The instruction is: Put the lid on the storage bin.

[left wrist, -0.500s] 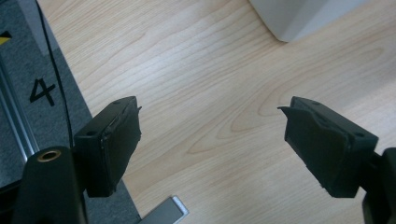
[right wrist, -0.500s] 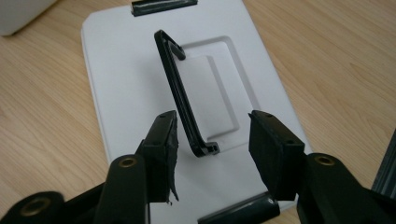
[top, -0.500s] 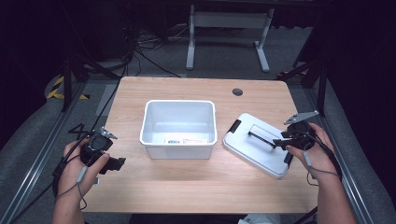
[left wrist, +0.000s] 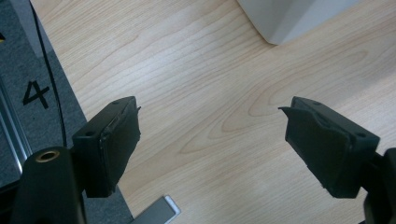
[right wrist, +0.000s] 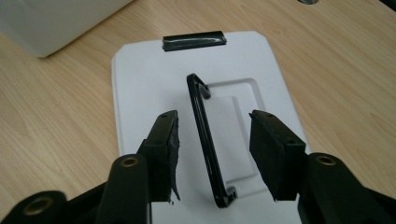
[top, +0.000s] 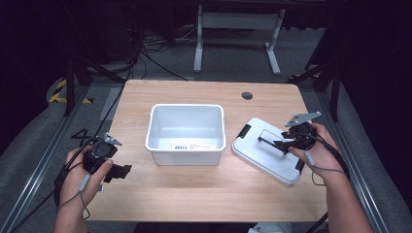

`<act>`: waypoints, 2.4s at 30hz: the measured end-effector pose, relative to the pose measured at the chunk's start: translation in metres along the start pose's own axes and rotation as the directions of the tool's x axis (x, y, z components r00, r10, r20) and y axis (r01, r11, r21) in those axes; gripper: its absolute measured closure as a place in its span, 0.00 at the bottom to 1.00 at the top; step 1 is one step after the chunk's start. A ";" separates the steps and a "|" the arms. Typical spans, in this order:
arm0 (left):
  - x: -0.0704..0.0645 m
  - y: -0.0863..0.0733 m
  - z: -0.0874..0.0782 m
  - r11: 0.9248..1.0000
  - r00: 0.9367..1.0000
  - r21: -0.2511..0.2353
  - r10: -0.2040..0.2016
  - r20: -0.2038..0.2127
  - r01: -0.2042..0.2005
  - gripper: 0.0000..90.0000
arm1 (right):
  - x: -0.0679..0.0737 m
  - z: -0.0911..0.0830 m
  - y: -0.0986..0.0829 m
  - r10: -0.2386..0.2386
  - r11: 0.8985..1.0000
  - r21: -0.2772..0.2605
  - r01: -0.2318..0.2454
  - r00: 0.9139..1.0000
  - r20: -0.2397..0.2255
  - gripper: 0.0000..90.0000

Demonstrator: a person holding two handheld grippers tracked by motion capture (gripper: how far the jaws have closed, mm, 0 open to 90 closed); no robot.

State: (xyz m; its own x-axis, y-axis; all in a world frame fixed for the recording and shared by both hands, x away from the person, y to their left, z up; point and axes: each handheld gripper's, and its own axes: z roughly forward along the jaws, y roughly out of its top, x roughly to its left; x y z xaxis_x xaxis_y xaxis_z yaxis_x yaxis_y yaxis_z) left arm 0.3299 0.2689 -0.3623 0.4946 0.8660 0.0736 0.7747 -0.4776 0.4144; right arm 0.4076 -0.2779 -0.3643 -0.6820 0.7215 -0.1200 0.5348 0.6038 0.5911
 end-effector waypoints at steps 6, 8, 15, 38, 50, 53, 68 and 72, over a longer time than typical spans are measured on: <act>0.001 -0.001 0.002 1.000 1.000 0.006 0.007 0.002 -0.007 0.21 | 0.003 0.014 0.019 -0.058 0.995 0.086 0.058 0.998 -0.002 0.52; 0.001 -0.001 0.003 1.000 1.000 0.013 0.013 0.008 -0.013 0.21 | 0.003 0.021 0.024 -0.071 0.990 0.125 0.071 0.997 -0.002 0.49; 0.001 -0.001 0.003 1.000 1.000 0.007 0.007 0.012 -0.007 0.21 | 0.004 0.040 0.031 -0.116 0.966 0.232 0.112 0.993 0.007 0.49; 0.003 -0.001 0.006 1.000 1.000 -0.001 -0.025 0.016 0.025 0.21 | 0.003 0.065 0.032 -0.235 0.886 0.408 0.220 0.972 -0.013 0.94; 0.003 -0.001 0.006 1.000 1.000 0.001 -0.021 0.018 0.021 0.21 | -0.003 0.016 0.054 -0.253 0.919 0.313 0.239 0.967 0.005 0.94; 0.003 -0.001 0.006 1.000 0.999 -0.001 -0.027 0.017 0.027 0.20 | -0.003 0.004 0.059 -0.259 0.923 0.295 0.247 0.966 0.000 0.94; 0.002 -0.001 0.006 1.000 0.999 -0.003 -0.029 0.018 0.029 0.19 | 0.001 -0.033 0.079 -0.301 0.929 0.227 0.291 0.954 0.007 0.94; 0.002 -0.001 0.006 1.000 1.000 -0.002 -0.020 0.020 0.020 0.19 | 0.006 -0.038 0.089 -0.324 0.926 0.206 0.316 0.946 0.005 0.94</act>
State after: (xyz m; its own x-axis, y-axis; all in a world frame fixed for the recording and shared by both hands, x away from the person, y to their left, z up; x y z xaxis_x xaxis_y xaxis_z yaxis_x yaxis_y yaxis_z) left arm 0.3328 0.2706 -0.3681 0.4867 0.8723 0.0472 0.7835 -0.4598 0.4179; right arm 0.4324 -0.2329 -0.2814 -0.8158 0.4887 -0.3092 0.3825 0.8570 0.3452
